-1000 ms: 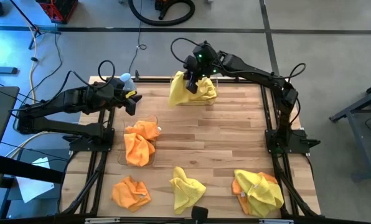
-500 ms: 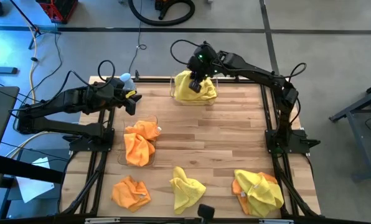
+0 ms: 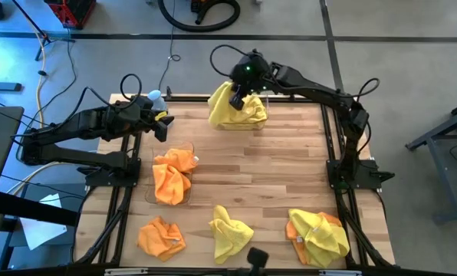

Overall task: Sort microfiber towel by color & place in baskets
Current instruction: Put the yellow microfiber towel into the top transparent bin

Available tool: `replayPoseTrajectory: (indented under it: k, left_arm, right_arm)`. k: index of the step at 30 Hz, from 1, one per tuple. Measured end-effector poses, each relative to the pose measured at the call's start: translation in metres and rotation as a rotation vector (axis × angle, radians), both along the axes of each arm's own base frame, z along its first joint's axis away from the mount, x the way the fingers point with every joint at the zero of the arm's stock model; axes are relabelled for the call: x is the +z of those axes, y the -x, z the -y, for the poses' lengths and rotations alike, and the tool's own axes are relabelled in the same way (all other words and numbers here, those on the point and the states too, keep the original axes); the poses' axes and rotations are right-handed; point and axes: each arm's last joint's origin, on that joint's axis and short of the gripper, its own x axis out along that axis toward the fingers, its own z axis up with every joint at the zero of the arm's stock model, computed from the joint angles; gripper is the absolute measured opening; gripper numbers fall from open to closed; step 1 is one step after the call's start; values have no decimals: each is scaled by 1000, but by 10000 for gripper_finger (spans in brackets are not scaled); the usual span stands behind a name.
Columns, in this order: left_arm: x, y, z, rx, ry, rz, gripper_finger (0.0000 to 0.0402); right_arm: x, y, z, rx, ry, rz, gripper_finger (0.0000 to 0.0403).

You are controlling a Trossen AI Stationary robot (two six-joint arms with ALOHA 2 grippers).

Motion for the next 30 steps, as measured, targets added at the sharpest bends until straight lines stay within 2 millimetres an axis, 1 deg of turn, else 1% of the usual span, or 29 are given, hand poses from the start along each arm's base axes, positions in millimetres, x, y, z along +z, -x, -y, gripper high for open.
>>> replayPoseTrajectory:
  k: [4,7,9,14,20,25,28,30]
  left_arm:
    - [0,0,0,-1,-1,-1,158]
    - [0,0,0,-6,-8,-7,158]
    - [0,0,0,-9,-13,-11,158]
    - [0,0,0,-9,-14,-12,158]
    - [0,0,0,-9,-13,-15,158]
    - [0,0,0,-10,-13,-15,158]
    - [0,0,0,-10,-13,-15,158]
    - [0,0,0,-10,-13,-15,158]
  right_arm:
    - [-6,7,3,-102,86,-135,0]
    - [-14,5,7,-90,69,-161,0]
    - [-24,0,10,-59,22,-161,0]
    - [-62,-17,19,-39,-34,-229,0]
    - [-110,-37,34,-56,-78,-265,0]
    - [-149,-46,43,-64,-134,-314,2]
    - [-169,-49,45,-82,-183,-333,17]
    - [-177,-51,45,-74,-233,-326,37]
